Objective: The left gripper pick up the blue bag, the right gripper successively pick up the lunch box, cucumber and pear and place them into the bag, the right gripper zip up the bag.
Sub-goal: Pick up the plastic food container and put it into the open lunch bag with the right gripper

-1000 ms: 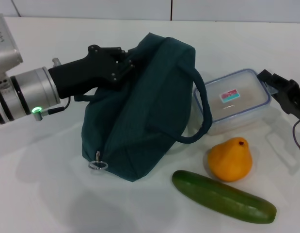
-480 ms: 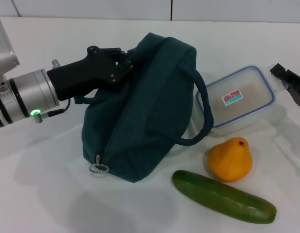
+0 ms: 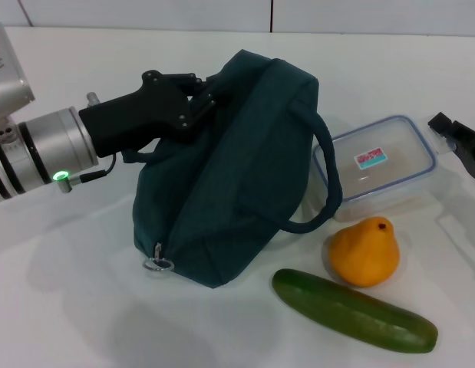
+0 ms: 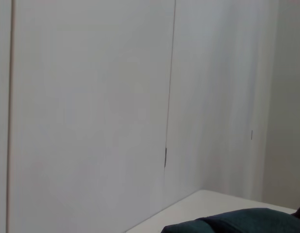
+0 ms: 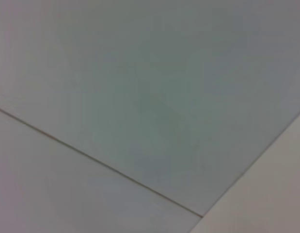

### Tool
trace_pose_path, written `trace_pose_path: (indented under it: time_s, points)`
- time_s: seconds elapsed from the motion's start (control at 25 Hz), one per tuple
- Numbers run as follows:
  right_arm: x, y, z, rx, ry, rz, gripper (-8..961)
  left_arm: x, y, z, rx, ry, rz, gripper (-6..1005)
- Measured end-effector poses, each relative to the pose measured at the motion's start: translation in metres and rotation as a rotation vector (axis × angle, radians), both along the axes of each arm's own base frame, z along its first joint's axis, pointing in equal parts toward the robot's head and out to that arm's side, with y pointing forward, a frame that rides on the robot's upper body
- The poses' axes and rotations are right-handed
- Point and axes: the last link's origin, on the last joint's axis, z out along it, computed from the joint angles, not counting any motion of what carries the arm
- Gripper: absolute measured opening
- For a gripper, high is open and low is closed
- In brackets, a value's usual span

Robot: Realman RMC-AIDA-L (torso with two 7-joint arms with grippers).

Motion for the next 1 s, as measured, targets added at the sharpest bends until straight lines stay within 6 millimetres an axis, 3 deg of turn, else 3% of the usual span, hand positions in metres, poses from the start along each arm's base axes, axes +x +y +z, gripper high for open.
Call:
trace_pose_path:
  time_s: [0.12,0.68,1.0]
  points:
    - [0.003,-0.002,0.000,-0.009,0.016,-0.018,61,0.001,0.001,0.000,0.001,0.000,-0.003,119]
    - [0.010,-0.001,-0.003,-0.045,0.036,-0.087,430,0.009,0.004,-0.005,-0.012,0.012,-0.035,119]
    - [0.012,-0.002,-0.007,-0.067,0.055,-0.117,501,0.009,0.004,-0.006,-0.011,0.019,-0.045,119]
